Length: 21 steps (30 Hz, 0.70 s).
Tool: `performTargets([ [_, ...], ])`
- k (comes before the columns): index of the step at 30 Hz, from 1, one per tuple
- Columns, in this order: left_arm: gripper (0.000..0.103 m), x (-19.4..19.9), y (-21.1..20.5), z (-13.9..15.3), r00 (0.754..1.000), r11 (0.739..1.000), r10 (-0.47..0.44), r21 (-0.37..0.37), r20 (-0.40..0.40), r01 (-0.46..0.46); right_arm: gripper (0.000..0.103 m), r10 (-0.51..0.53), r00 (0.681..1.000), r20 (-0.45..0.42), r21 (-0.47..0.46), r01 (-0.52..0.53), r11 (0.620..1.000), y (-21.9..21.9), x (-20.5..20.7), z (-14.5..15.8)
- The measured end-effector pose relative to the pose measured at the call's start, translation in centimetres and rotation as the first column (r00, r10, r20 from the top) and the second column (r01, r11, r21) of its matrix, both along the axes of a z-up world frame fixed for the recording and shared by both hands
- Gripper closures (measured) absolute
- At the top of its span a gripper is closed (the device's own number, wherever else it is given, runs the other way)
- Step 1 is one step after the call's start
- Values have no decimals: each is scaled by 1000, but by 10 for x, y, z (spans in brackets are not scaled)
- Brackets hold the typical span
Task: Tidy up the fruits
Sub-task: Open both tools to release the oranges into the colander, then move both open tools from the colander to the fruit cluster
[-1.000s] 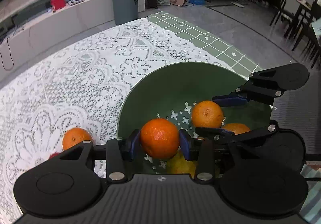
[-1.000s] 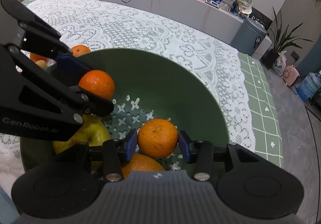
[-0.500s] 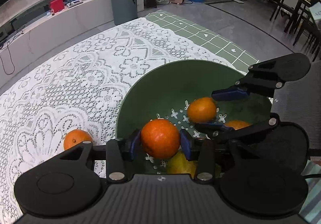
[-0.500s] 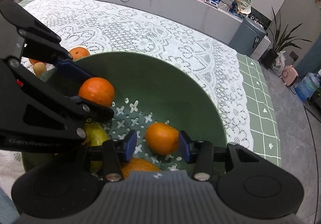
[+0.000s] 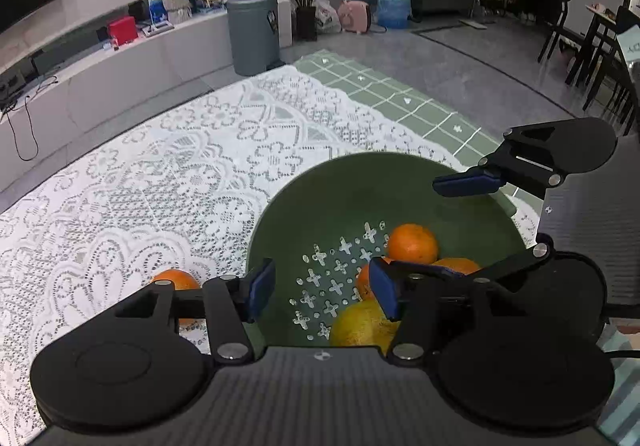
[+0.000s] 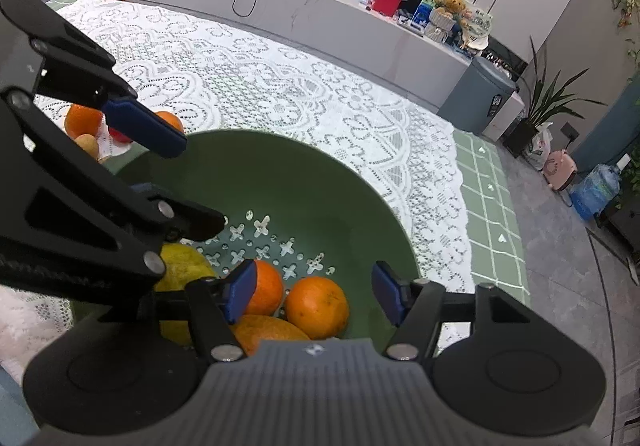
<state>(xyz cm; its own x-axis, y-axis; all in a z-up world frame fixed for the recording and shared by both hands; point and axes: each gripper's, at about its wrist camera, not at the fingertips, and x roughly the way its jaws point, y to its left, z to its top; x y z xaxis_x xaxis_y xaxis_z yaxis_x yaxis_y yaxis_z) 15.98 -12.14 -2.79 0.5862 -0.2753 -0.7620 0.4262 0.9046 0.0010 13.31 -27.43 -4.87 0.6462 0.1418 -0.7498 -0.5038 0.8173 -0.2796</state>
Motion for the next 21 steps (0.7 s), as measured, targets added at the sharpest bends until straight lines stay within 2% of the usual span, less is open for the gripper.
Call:
performTargets([
  [6,39,-12,12,14,999,999,32,-13,42,-32,33,-14,999,52,16,13,1000,5,-16,14],
  [21,38,-56,61,37,977,986,166,-53,135,-160,31,-54,996,66,202,40,978,33,-59,33],
])
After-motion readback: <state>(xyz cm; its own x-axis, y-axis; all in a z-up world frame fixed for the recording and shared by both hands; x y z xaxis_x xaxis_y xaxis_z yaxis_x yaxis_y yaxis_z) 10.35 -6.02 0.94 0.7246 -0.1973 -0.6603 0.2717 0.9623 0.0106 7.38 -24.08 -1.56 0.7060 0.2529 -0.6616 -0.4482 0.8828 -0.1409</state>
